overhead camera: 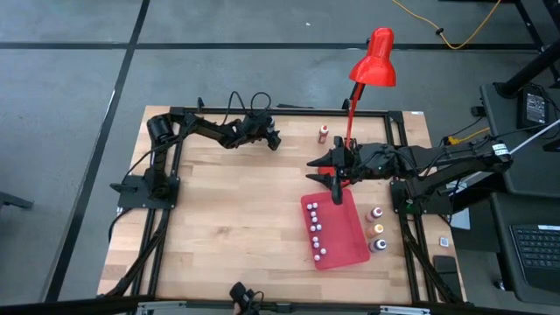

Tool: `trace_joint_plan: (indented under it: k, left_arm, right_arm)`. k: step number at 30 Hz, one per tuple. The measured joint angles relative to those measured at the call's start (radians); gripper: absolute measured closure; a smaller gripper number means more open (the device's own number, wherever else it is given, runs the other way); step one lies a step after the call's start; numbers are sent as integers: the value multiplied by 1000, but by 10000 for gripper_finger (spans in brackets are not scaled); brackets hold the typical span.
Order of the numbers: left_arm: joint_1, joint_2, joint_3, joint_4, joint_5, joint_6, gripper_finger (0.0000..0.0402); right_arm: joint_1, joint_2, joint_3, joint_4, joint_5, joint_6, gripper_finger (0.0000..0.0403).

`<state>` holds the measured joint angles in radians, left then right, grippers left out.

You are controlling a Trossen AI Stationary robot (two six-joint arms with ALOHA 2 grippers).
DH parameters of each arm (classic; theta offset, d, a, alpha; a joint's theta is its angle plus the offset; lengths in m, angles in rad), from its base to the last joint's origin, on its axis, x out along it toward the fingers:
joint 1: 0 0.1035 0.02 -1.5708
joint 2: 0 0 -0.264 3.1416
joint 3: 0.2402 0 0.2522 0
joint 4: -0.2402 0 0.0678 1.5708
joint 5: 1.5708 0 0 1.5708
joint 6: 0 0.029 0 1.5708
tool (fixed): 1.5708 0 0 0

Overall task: Pick & Place food coloring
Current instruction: Put the large blue food coloring bottle into the red bin

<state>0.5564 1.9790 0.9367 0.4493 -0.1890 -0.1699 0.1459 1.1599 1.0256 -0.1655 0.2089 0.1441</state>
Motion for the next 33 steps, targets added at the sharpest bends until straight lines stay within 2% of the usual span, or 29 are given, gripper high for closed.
trace_joint_plan:
  k: [14, 21, 26, 33]
  left_arm:
    - [18, -2, 0, -49, -1, 23, 144]
    - [17, -2, 0, -8, 39, 9, 167]
    - [19, -2, 0, -3, 39, 8, 200]
    - [24, -47, 0, -4, 102, -3, 280]
  right_arm:
    - [0, 0, 0, -32, 0, 8, 237]
    - [0, 0, 0, -34, 3, 5, 237]
    - [0, 0, 0, -42, 25, 4, 237]
    - [0, 0, 0, -35, 35, 8, 237]
